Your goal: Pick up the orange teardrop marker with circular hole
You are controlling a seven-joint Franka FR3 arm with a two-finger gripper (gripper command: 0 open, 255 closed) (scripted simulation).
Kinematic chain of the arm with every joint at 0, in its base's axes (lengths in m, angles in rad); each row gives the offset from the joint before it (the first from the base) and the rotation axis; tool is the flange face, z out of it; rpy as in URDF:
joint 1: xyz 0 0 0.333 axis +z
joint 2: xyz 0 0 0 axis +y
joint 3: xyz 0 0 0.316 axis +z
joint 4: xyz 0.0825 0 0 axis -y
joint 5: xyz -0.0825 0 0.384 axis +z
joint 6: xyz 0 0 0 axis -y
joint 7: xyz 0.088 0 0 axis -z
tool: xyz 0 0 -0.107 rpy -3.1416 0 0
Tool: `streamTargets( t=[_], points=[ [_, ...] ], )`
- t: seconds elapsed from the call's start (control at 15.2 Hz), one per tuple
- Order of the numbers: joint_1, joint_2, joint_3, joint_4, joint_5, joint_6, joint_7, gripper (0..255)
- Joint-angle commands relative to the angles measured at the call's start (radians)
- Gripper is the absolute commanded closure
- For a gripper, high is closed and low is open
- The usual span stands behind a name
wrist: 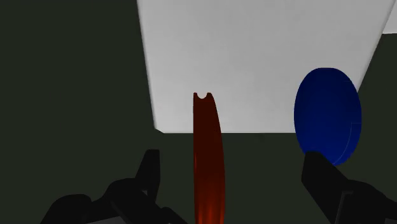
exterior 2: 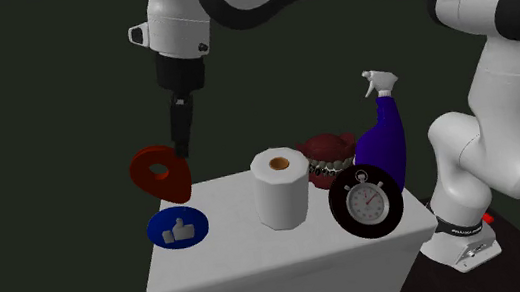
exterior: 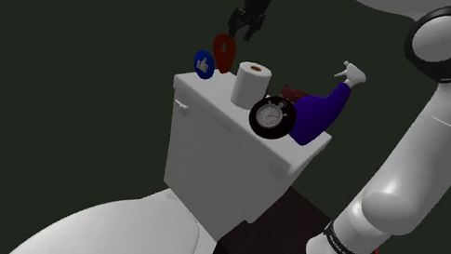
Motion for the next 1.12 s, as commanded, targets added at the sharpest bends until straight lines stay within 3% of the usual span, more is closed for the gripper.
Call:
streamTargets(
  t=[0.0,0.66,0.73,1.06],
  points=[
    [-0.012,0.091,-0.007,0.105,0.025,-0.011,-0.024,0],
    [-0.016,0.09,0.001,0.001,0.029,0.093,-0.033,0],
    [-0.016,0.088,0.001,-0.002,0.028,0.093,-0.032,255],
    [-0.018,0.107,0.0,0.02,0.031,0.09,-0.035,255]
  ],
)
